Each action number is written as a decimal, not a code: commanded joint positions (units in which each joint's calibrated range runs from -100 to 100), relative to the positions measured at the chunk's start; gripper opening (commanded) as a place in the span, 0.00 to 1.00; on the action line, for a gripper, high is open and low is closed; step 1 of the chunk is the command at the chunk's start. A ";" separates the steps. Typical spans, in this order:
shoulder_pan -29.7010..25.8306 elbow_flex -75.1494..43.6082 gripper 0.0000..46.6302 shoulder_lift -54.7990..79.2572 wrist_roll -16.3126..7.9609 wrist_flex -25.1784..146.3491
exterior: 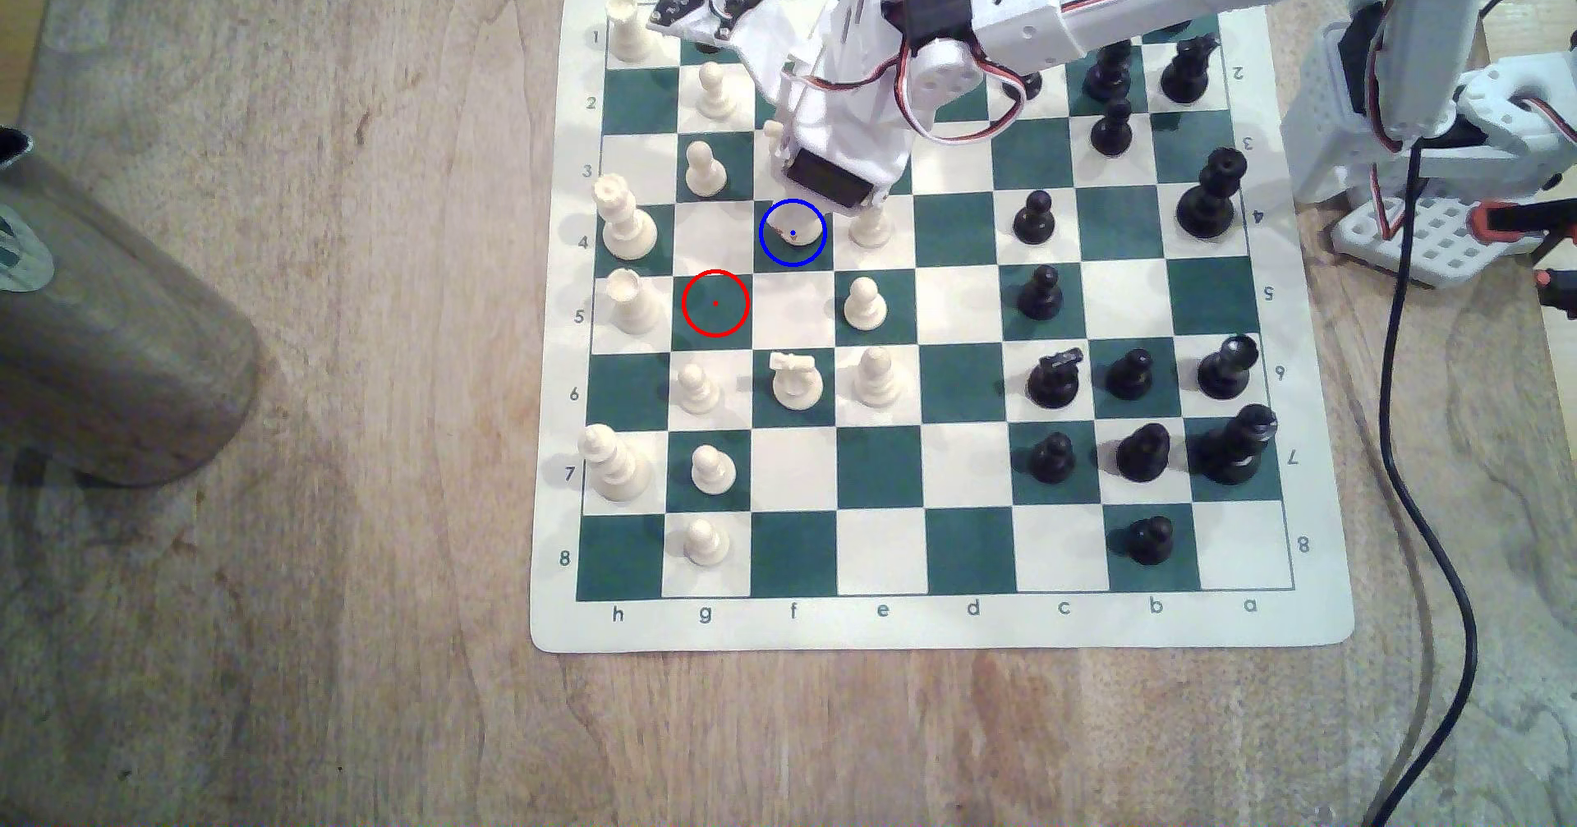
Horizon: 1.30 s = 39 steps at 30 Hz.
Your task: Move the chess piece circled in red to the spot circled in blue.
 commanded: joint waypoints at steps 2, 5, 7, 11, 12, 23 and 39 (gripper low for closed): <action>-0.30 -5.06 0.01 -0.39 -0.59 -1.06; -0.45 -5.60 0.01 -0.22 -0.78 -1.06; -0.53 -5.60 0.01 0.29 -0.98 -1.14; -0.61 -6.33 0.01 1.73 -1.17 -1.79; -0.61 -6.60 0.01 1.73 -1.17 -1.79; -0.37 -6.60 0.19 1.56 -0.29 0.74; -1.16 -7.14 0.37 -5.99 0.29 7.13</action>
